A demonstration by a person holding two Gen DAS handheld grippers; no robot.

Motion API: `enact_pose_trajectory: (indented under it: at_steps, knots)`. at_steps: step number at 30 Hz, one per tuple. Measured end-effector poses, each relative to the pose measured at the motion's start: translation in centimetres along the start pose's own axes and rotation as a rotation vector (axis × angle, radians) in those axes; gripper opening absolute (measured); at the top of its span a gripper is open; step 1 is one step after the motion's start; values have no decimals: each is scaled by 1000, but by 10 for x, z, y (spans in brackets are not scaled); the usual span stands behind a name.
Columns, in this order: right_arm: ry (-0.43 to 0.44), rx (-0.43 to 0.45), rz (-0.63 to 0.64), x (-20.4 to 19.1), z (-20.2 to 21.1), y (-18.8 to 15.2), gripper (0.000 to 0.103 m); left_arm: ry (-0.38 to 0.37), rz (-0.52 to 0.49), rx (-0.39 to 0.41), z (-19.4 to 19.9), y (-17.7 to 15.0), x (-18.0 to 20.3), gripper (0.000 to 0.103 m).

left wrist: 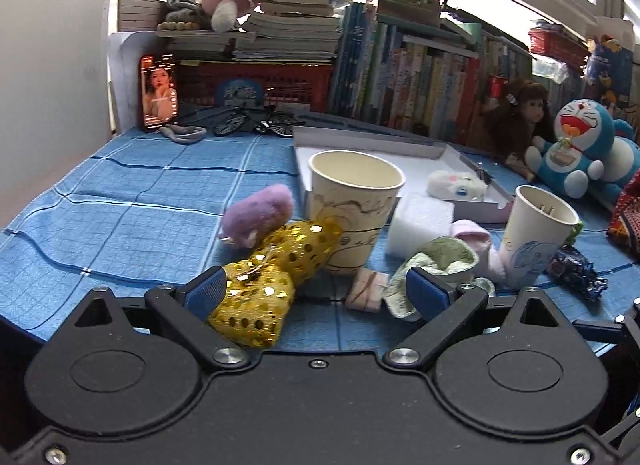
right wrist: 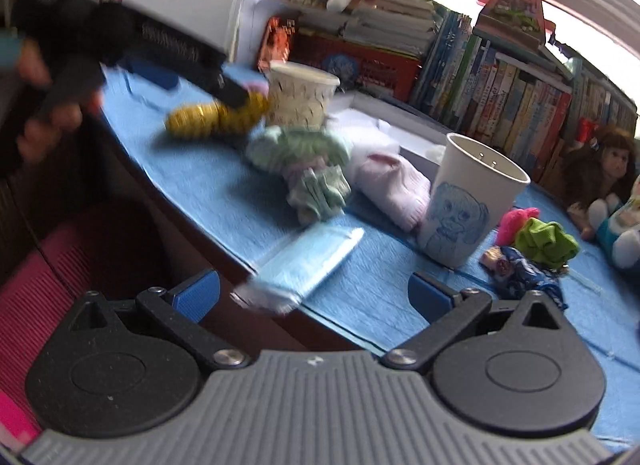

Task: Organize soft objects
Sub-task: 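Move both grippers back toward the cluttered objects on the cloth, then grasp the gold sequined bow with the left gripper while the right gripper grasps the blue mask packet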

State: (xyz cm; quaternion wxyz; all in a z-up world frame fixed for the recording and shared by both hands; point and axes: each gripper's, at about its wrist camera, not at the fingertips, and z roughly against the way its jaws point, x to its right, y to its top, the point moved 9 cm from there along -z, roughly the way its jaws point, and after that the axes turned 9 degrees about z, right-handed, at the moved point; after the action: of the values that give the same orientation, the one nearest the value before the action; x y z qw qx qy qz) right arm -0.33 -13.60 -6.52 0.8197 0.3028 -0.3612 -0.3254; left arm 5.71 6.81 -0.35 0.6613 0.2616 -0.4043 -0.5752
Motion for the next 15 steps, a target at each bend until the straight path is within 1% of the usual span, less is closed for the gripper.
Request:
enact_pose_trajectory:
  at_steps: [2, 10, 15]
  knots:
    - [-26, -17, -7, 5, -3, -3, 103, 13, -2, 2, -1, -1, -3, 96]
    - [-95, -52, -124, 43, -4, -12, 103, 58, 29, -13, -7, -8, -19, 96]
    - [-172, -97, -218, 72, -8, -23, 103, 78, 46, -31, -12, -14, -27, 96]
